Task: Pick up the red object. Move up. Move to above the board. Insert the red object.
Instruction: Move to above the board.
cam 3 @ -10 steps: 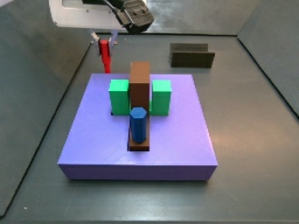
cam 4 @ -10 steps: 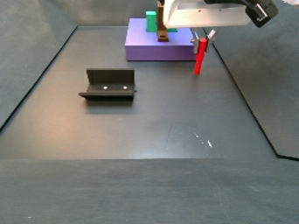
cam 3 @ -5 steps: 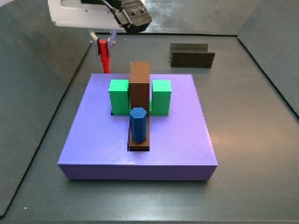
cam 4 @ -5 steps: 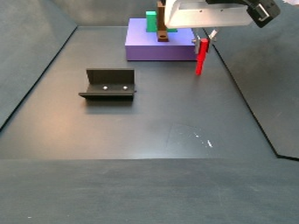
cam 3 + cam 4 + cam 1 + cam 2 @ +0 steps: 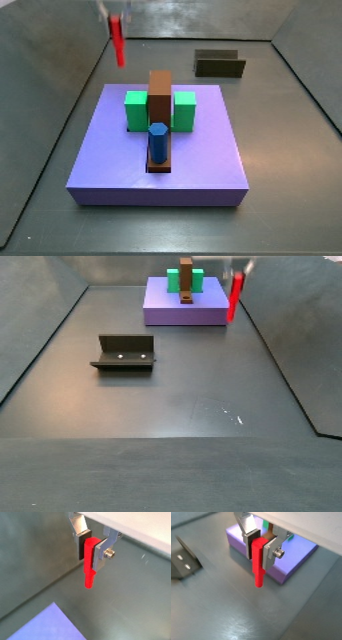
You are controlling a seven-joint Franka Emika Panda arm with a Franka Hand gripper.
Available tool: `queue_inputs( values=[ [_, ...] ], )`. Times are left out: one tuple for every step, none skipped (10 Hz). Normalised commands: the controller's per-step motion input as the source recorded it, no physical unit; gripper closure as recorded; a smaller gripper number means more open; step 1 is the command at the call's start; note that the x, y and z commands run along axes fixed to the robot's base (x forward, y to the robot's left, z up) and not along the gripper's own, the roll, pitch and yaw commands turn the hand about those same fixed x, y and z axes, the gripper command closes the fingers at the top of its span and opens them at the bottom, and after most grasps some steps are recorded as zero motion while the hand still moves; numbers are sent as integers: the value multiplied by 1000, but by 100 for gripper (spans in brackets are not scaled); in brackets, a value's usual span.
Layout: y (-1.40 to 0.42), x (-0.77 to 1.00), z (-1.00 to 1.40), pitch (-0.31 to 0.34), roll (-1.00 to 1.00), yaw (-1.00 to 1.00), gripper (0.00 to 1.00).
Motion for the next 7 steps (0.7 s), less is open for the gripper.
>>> queue_inputs(
  values=[
    [1,-46,1400,47,-1,-5,100],
    [-3,-32,1400,5,-16,-3,100],
    [-8,39,1400,45,-20,-4,100],
    [-5,35,835,102,-18,-6,100],
    [-3,24,573,94,-21,-6,100],
    [-3,34,231,55,-26,-4,100],
    [-1400,936,341,93,42,-203,100]
  ],
)
